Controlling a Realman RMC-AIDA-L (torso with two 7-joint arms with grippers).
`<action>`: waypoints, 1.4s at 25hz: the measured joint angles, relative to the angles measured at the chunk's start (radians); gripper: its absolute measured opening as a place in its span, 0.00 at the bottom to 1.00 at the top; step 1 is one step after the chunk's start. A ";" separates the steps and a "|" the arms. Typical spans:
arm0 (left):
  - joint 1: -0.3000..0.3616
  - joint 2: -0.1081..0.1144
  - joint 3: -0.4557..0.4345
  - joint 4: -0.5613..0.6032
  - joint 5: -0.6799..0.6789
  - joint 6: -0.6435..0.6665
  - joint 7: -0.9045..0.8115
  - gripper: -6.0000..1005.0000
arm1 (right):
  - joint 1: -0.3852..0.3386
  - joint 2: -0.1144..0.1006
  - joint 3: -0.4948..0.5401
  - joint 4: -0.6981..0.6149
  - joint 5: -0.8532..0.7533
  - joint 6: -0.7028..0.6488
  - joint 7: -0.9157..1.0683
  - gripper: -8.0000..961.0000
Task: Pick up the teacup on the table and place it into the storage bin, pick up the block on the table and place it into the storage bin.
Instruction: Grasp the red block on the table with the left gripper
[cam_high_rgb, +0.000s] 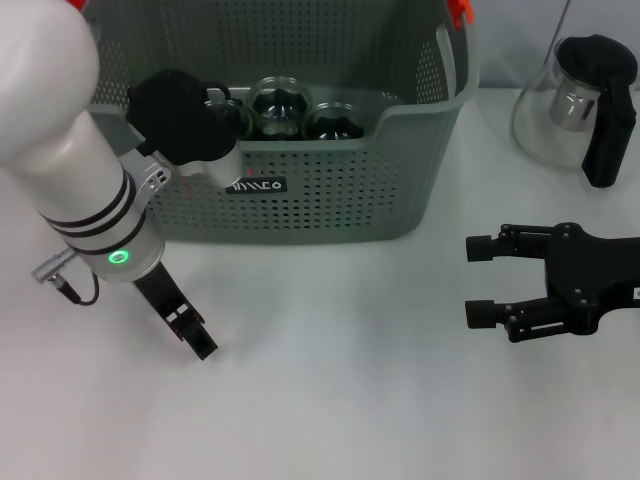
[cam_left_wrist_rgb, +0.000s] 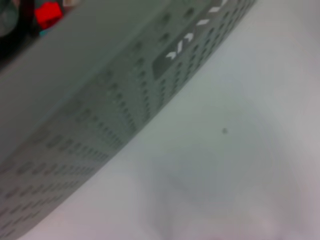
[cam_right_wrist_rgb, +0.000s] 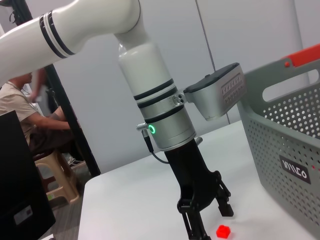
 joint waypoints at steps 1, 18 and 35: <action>0.000 0.002 0.000 -0.002 0.000 -0.003 0.000 0.88 | 0.000 0.000 0.000 0.000 0.000 0.000 0.000 0.98; -0.001 0.016 0.034 -0.031 0.000 -0.053 0.006 0.58 | -0.001 0.001 0.003 0.000 0.001 0.001 0.005 0.98; -0.003 0.018 0.052 -0.034 0.000 -0.055 0.007 0.52 | 0.000 0.000 0.005 0.000 0.002 0.007 0.003 0.98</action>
